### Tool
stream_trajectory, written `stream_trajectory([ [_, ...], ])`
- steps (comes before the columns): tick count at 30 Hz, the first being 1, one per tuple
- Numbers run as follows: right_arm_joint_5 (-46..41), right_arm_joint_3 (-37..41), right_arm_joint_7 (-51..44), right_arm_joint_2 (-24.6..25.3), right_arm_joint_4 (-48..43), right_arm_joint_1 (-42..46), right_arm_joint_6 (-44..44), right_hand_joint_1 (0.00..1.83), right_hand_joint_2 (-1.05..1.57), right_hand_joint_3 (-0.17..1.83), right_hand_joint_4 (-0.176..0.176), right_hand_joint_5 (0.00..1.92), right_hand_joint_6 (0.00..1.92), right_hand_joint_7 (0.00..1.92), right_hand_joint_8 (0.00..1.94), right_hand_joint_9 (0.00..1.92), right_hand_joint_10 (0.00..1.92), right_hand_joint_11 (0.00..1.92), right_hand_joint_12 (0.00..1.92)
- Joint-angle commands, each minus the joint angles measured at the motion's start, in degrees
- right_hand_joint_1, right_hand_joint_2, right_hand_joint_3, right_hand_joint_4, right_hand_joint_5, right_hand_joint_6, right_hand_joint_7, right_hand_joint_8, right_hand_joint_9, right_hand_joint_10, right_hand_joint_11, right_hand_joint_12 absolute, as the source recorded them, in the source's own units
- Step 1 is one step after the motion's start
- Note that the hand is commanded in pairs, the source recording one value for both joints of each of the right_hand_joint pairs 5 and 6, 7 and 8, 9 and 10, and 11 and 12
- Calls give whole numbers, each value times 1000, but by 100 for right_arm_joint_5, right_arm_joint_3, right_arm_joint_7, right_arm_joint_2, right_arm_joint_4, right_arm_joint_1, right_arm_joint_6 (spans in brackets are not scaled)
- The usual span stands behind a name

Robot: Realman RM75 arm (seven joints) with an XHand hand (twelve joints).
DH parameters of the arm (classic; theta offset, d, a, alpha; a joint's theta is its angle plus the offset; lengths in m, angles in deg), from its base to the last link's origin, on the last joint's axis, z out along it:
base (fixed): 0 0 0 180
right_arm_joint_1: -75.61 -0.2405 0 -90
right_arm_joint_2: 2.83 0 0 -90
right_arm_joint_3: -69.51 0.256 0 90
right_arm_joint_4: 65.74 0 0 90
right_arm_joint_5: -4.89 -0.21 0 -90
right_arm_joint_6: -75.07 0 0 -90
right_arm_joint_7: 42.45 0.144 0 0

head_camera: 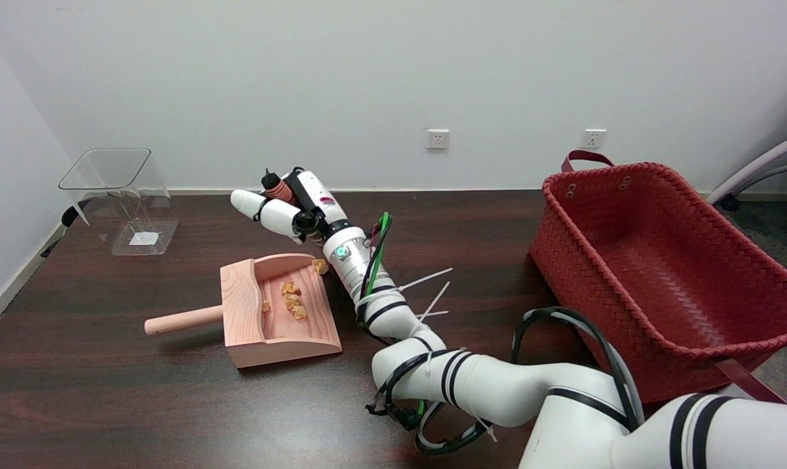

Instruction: Sweep the paper balls into the dustpan.

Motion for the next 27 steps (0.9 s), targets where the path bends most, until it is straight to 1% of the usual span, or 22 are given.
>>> stream_trajectory([
  [1,-32,445,1532,319,254,116,270,562,1571,-175,0,1920,1920,1920,1920,1920,1920,1920,1920],
  [5,-248,464,1983,318,-31,193,197,558,1571,-175,0,1920,1920,1920,1920,1920,1920,1920,1920],
  [9,-632,464,2175,265,-569,295,44,558,1571,-175,0,1920,1920,1920,1920,1920,1920,1920,1920],
  [10,-683,-91,2631,501,-1011,150,-267,559,1571,-175,0,1920,1920,1920,1920,1920,1920,1920,1920],
  [11,-789,86,2526,414,-1034,234,-201,560,1571,-175,0,1920,1920,1920,1920,1920,1920,1920,1920],
  [12,-930,465,2261,232,-985,392,-49,561,1571,-175,0,1920,1920,1920,1920,1920,1920,1920,1920],
  [20,-1765,464,2220,115,-1862,656,-333,566,1571,-175,0,1920,1920,1920,1920,1920,1920,1920,1920],
  [27,-2331,428,2260,115,-2122,888,-348,569,1571,-175,0,1920,1920,1920,1920,1920,1920,1920,1920],
])
